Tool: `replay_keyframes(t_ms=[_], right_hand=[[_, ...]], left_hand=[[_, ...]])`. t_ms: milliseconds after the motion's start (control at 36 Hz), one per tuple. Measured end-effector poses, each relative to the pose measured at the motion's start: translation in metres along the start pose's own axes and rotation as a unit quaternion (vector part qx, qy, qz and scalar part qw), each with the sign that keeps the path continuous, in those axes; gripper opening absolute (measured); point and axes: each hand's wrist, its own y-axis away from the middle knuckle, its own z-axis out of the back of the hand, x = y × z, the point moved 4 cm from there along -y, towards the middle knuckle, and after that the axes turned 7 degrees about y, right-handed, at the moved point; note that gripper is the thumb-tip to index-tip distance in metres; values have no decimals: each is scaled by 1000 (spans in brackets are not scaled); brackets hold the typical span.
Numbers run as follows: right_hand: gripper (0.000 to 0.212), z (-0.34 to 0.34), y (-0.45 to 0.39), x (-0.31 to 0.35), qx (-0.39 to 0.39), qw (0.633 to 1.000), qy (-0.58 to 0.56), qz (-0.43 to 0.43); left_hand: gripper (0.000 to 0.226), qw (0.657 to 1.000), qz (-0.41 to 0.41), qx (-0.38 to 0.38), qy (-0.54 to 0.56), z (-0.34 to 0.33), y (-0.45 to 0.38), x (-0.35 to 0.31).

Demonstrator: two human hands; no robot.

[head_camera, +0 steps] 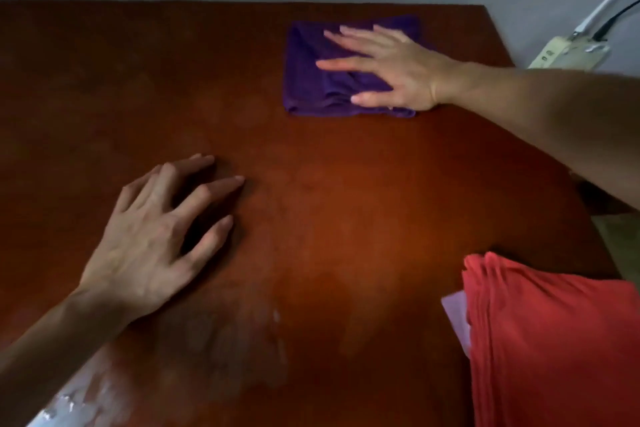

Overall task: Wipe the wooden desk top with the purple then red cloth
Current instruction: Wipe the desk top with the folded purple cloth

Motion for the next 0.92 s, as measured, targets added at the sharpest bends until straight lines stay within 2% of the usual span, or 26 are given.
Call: replay_keyframes(t_ms=[139,306,556,778,917], right_hand=[[66,-1,-58,-22,-11,997,-22,-75],[63,-1,-71,-22,-27,987,-59,-145],[72,-8,-46,50,-63,959,-51,-271],[73,-4,23,159,-81,958,-53,-268],[75,-4,87,245,-96,974,-45,-199]], left_hand=[[53,1000,-8,8,-6,-4,-5,3],[53,1000,-5,14,-6,-3,-6,9],[53,1000,-5,-5,2,1,-5,7],[54,994,25,-109,-2,10,2,1],[47,964,109,-199,136,3,55,-10]])
